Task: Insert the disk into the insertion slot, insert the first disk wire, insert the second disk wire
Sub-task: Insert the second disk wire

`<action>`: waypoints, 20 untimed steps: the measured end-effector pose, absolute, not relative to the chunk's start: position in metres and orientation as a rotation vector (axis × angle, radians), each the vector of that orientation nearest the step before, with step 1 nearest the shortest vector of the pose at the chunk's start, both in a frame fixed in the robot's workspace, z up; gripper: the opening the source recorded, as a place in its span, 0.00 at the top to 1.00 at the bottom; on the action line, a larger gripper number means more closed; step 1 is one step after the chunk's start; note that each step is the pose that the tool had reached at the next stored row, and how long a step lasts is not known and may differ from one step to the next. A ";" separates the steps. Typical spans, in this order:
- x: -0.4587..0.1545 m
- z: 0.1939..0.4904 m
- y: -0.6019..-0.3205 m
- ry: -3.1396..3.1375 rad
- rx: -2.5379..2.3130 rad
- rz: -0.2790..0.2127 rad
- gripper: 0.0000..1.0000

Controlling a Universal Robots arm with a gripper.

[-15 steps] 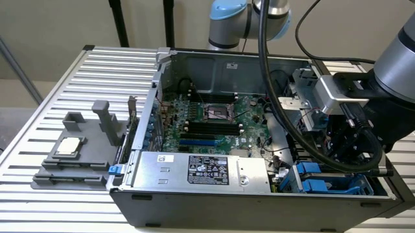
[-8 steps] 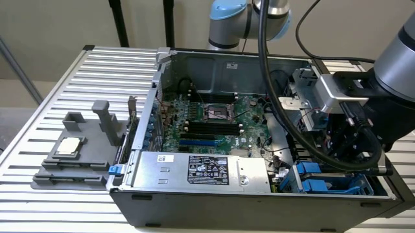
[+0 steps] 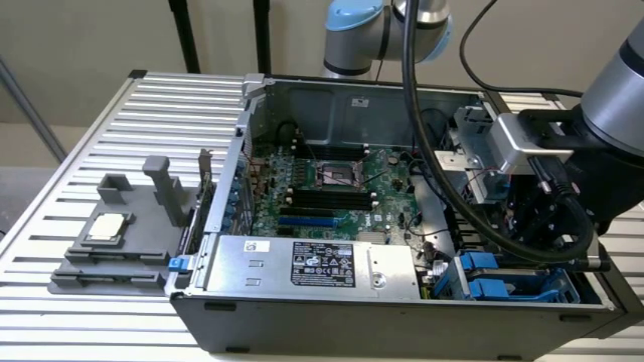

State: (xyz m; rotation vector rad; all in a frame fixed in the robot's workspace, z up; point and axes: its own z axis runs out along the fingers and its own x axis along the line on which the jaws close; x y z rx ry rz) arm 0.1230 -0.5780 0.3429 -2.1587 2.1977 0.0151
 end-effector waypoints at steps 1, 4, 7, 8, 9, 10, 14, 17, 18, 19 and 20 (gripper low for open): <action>0.123 0.343 -0.578 2.198 -2.159 0.015 0.84; 0.123 0.343 -0.578 2.202 -2.156 0.017 0.84; 0.123 0.343 -0.578 2.207 -2.152 0.018 0.84; 0.123 0.343 -0.578 2.209 -2.151 0.019 0.84; 0.123 0.343 -0.578 2.211 -2.150 0.019 0.84; 0.123 0.343 -0.578 2.213 -2.148 0.020 0.84; 0.123 0.343 -0.578 2.217 -2.146 0.022 0.84; 0.123 0.343 -0.578 2.220 -2.146 0.023 0.84; 0.124 0.343 -0.578 2.220 -2.147 0.024 0.84; 0.124 0.343 -0.578 2.221 -2.147 0.024 0.84; 0.124 0.343 -0.578 2.221 -2.147 0.024 0.84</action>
